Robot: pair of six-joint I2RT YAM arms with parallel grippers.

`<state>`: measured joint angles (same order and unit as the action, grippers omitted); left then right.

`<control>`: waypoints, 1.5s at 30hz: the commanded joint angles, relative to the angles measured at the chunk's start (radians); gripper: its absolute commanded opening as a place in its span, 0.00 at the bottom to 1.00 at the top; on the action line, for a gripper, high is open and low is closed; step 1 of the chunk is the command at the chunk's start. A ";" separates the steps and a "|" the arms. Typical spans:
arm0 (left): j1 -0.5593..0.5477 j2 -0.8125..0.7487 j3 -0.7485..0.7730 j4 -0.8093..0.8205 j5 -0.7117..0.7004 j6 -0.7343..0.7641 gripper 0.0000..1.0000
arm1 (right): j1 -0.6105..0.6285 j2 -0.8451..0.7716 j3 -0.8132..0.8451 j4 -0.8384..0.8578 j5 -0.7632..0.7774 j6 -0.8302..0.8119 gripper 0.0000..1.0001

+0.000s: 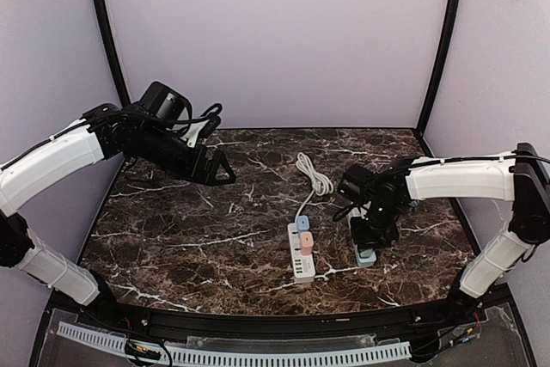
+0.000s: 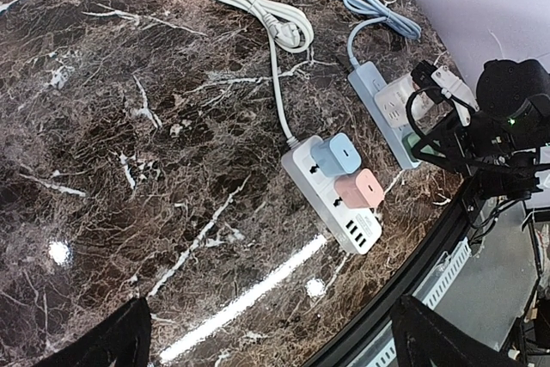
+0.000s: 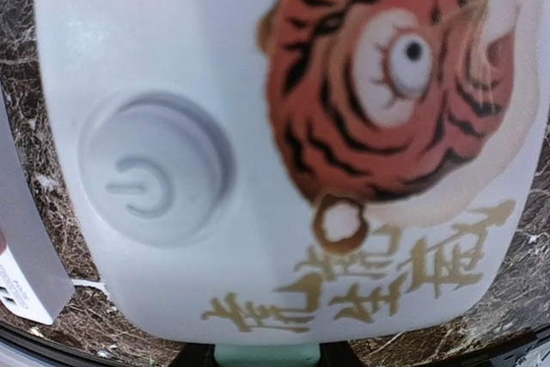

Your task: Insert the plug

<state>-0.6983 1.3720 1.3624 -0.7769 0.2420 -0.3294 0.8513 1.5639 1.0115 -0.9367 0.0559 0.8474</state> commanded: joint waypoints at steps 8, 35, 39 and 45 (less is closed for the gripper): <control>0.003 -0.051 -0.024 0.024 -0.028 -0.062 0.99 | -0.009 -0.060 0.081 -0.105 -0.088 -0.047 0.87; 0.003 -0.252 0.044 -0.092 -0.754 0.074 0.99 | -0.061 -0.233 0.610 -0.087 0.271 -0.214 0.99; 0.005 -0.318 -0.022 -0.104 -0.924 0.104 0.99 | -0.064 -0.344 0.537 0.058 0.317 -0.193 0.98; 0.005 -0.382 -0.108 -0.128 -1.031 0.139 0.99 | -0.070 -0.456 0.455 0.131 0.382 -0.136 0.99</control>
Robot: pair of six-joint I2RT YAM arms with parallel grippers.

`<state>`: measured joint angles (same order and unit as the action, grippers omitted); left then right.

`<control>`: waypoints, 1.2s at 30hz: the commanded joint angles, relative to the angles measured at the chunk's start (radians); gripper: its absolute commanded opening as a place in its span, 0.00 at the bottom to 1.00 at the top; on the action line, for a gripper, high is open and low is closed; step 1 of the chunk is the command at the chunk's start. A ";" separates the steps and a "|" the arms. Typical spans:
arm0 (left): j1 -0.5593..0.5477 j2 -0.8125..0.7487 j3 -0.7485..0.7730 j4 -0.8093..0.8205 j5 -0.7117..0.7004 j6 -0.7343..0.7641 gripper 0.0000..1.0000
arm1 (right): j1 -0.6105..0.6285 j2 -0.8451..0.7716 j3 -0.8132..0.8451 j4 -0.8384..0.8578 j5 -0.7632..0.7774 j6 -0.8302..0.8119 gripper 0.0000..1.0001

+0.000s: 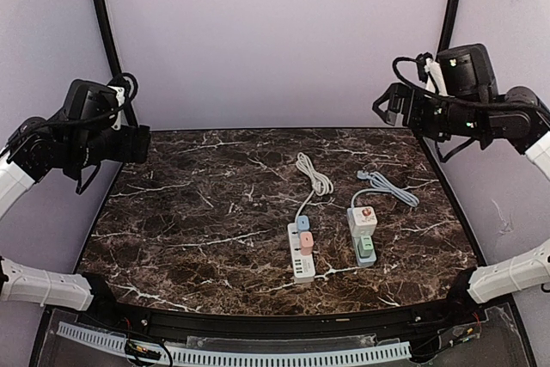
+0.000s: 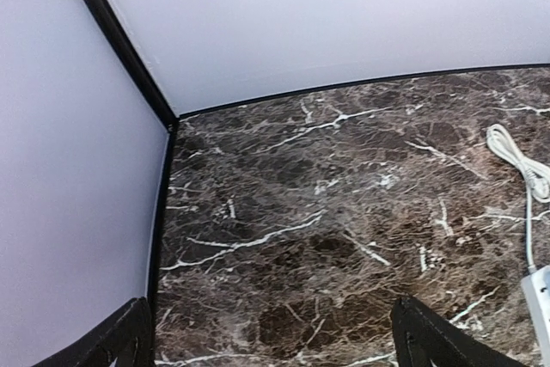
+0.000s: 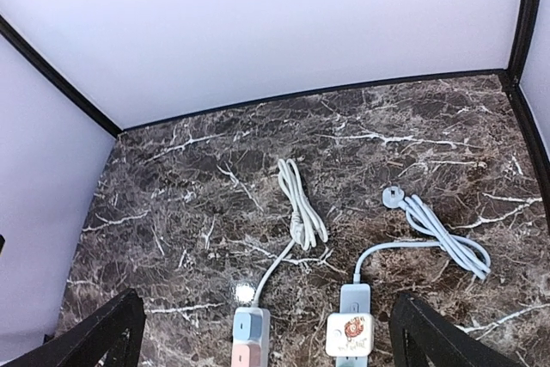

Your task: Insert the plug

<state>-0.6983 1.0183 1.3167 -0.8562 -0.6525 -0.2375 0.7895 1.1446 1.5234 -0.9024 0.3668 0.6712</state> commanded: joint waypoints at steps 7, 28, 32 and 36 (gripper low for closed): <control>0.011 -0.073 -0.133 -0.040 -0.284 0.070 0.99 | -0.014 -0.109 -0.123 0.098 0.096 0.088 0.99; 0.171 -0.115 -0.136 -0.142 -0.154 -0.100 0.99 | -0.628 -0.088 -0.248 0.107 -0.421 -0.026 0.99; 0.171 -0.144 -0.137 -0.181 -0.154 -0.132 0.99 | -0.633 -0.114 -0.298 0.132 -0.449 -0.015 0.99; 0.171 -0.169 -0.142 -0.202 -0.145 -0.156 0.99 | -0.633 -0.127 -0.317 0.133 -0.452 -0.014 0.99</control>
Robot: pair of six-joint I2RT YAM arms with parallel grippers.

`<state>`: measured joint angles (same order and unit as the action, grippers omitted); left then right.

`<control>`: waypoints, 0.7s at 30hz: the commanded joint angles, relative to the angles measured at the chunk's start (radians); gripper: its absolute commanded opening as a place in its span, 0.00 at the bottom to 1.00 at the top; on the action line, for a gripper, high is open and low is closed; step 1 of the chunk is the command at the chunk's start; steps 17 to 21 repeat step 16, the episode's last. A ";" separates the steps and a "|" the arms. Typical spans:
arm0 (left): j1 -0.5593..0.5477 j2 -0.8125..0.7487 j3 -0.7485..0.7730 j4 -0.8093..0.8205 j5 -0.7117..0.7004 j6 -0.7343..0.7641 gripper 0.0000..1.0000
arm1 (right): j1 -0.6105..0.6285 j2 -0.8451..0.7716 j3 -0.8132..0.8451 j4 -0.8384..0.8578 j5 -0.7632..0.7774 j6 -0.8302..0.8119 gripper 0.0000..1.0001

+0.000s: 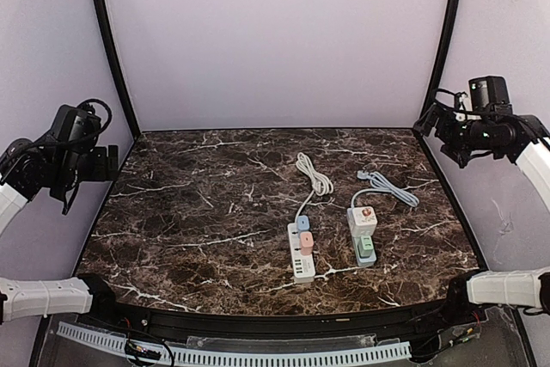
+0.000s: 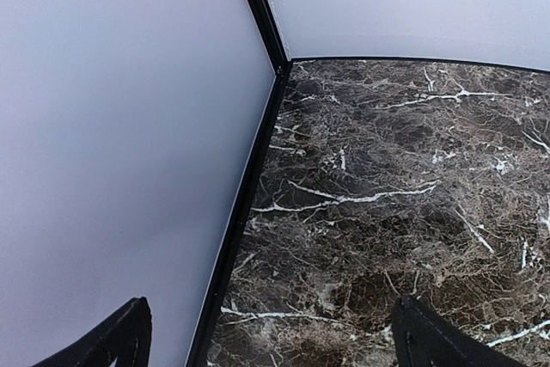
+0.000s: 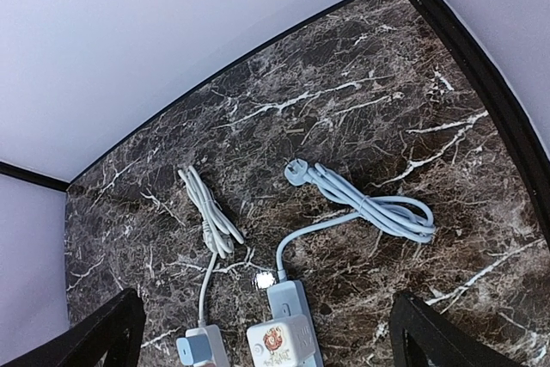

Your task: Insert the plug

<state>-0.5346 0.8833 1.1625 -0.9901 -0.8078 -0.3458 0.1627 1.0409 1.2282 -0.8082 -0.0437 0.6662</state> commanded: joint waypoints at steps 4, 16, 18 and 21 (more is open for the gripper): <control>0.007 -0.036 0.015 -0.075 0.019 -0.056 0.99 | -0.006 -0.038 -0.027 0.043 -0.032 -0.017 0.99; 0.007 -0.026 0.011 -0.049 0.035 -0.069 0.99 | -0.006 -0.047 -0.015 0.051 -0.042 -0.048 0.99; 0.007 -0.026 0.011 -0.049 0.035 -0.069 0.99 | -0.006 -0.047 -0.015 0.051 -0.042 -0.048 0.99; 0.007 -0.026 0.011 -0.049 0.035 -0.069 0.99 | -0.006 -0.047 -0.015 0.051 -0.042 -0.048 0.99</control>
